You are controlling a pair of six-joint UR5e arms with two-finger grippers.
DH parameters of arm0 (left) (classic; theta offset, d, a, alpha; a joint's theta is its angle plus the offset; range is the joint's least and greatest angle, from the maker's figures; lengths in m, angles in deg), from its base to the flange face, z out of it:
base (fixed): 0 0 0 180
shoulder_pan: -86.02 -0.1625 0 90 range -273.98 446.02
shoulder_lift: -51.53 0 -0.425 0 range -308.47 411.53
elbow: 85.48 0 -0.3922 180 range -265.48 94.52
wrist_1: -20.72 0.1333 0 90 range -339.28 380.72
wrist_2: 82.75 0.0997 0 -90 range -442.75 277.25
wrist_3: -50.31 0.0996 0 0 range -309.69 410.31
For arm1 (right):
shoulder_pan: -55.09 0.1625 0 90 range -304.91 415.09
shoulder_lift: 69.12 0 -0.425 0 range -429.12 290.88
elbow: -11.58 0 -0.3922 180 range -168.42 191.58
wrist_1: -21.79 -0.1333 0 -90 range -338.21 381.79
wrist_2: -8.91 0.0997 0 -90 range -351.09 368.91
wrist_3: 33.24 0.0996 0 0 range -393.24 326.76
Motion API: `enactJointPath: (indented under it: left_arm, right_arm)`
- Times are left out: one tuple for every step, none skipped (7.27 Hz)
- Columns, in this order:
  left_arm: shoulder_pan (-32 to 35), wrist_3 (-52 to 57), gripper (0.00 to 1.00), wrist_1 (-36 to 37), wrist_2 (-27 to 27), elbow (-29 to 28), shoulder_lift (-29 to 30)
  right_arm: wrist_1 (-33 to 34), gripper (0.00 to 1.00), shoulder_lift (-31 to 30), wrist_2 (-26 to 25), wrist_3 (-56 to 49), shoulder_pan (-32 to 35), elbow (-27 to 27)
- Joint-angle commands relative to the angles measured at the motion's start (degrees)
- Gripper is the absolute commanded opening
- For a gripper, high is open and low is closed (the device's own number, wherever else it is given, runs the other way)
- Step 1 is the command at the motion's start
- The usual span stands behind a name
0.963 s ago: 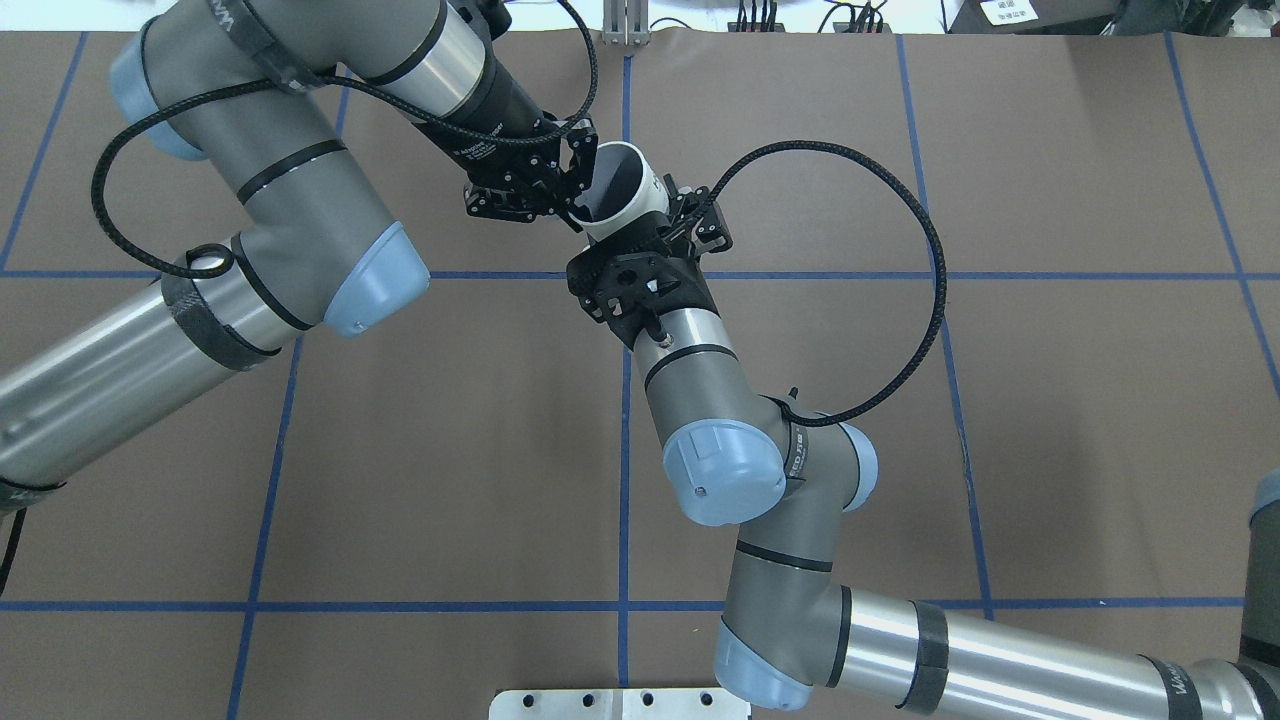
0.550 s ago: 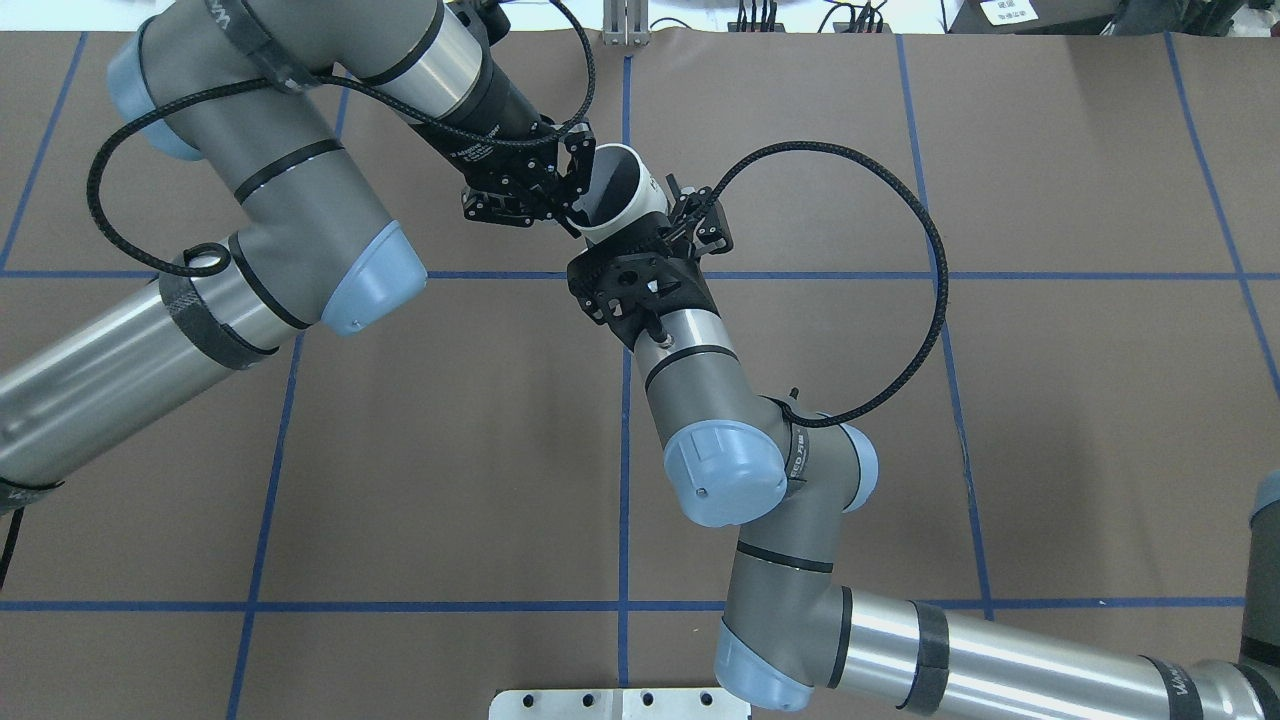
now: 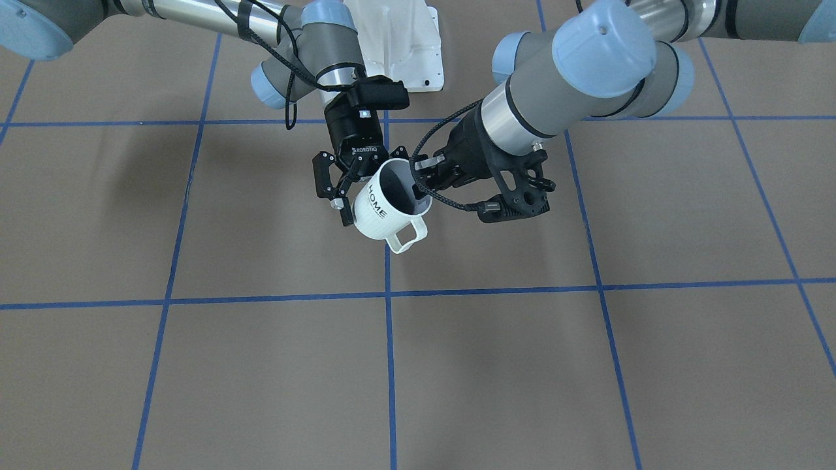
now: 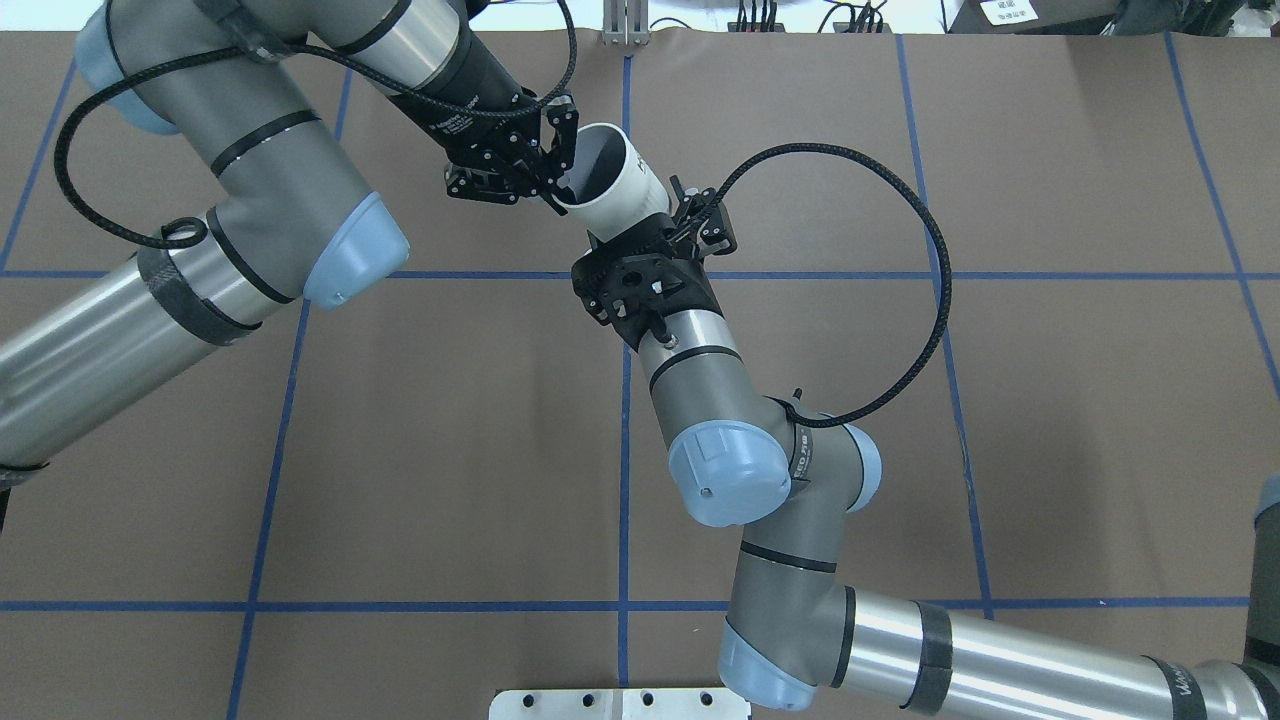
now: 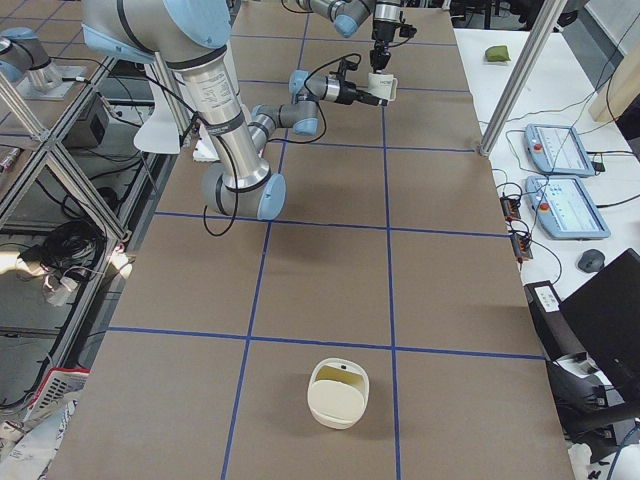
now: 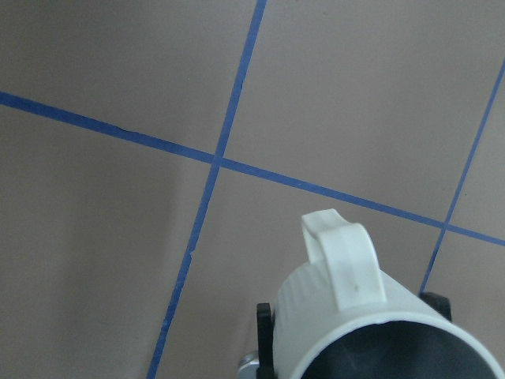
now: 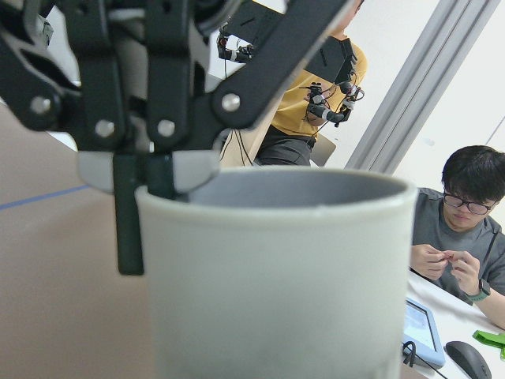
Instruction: Left arm hands cup to right arm to dump lemon
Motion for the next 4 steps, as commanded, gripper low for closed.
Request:
enactJointPath:
  left_arm:
    - [4.17,0.04,0.00,-0.01,-2.95,-1.33,0.02]
    - [7.25,0.65,0.00,-0.19,-5.68,-2.91,0.02]
    - [9.45,1.78,0.00,-0.19,-6.31,-4.31,0.11]
    - [9.73,2.49,0.00,-0.10,-5.80,-4.94,-0.06]
  right_arm:
    - [-0.04,1.00,-0.23,0.09,0.09,-0.10,0.01]
    - [-0.04,1.00,-0.32,0.18,0.61,-0.18,0.18]
    - [-0.04,1.00,-0.41,0.44,2.35,-0.18,0.36]
    - [0.22,1.00,-0.41,0.79,2.55,-0.01,1.75]
